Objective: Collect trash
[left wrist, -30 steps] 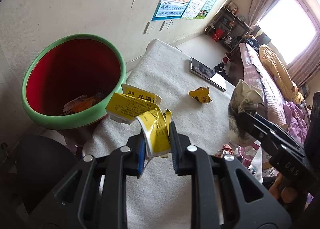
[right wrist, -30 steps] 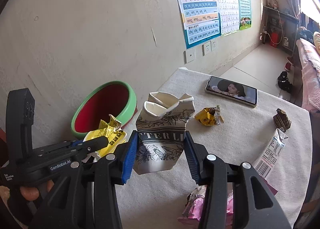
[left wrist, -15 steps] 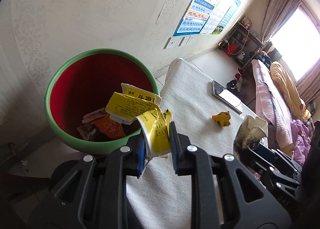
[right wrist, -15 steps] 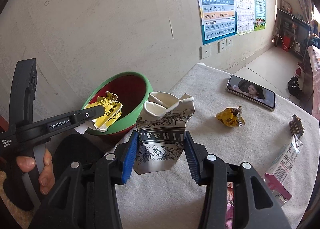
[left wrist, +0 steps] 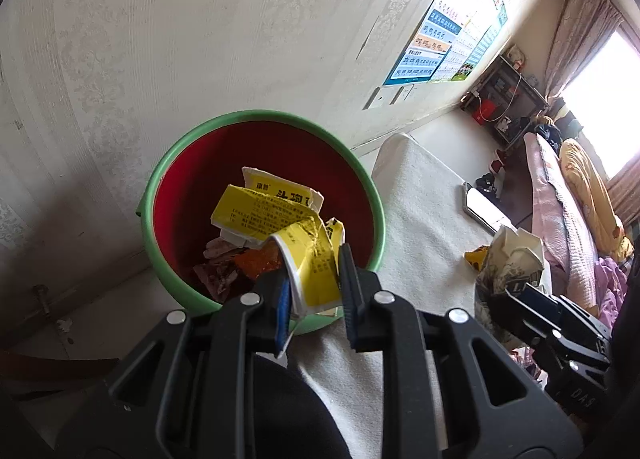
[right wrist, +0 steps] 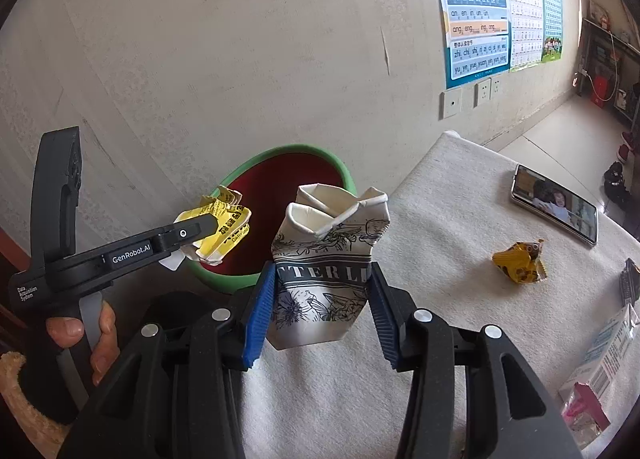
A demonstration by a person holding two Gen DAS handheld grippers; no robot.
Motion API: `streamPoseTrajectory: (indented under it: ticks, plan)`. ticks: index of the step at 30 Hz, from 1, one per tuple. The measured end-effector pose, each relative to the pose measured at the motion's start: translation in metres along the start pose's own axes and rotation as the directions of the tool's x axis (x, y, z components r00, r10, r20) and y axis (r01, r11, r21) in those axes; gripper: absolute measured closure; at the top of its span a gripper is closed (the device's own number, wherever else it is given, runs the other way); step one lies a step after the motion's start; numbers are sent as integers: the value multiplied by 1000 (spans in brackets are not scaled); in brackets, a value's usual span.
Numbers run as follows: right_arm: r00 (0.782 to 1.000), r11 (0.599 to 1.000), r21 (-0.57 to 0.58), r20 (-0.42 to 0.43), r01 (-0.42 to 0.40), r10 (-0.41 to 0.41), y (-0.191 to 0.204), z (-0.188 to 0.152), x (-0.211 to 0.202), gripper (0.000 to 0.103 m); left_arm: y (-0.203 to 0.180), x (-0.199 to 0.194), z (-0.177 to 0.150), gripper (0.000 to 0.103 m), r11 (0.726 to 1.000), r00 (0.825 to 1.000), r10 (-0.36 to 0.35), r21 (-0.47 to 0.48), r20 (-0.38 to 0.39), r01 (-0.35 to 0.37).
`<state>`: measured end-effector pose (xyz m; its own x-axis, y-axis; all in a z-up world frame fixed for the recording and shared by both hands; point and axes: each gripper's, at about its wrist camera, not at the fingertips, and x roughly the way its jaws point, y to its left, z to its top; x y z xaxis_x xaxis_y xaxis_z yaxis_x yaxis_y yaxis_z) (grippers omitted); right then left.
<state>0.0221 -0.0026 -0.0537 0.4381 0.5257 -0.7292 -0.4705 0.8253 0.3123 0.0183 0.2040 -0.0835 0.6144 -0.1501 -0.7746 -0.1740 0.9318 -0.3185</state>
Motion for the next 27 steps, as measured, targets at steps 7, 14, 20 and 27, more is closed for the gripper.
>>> streamPoseTrajectory:
  ticks: [7, 14, 20, 27]
  plan:
    - [998, 997, 45, 2, -65, 65, 8, 21, 19, 59, 16, 4, 8, 83, 1000, 1000, 21, -16, -3, -21]
    - [996, 995, 54, -32, -80, 82, 16, 33, 44, 58, 28, 12, 12, 83, 998, 999, 36, -48, -20, -37]
    - [994, 992, 85, -52, -90, 94, 15, 41, 60, 58, 35, 19, 12, 83, 997, 998, 41, -63, -40, -44]
    - [994, 993, 78, -55, -88, 93, 19, 45, 67, 58, 40, 23, 13, 83, 995, 998, 39, -86, -44, -42]
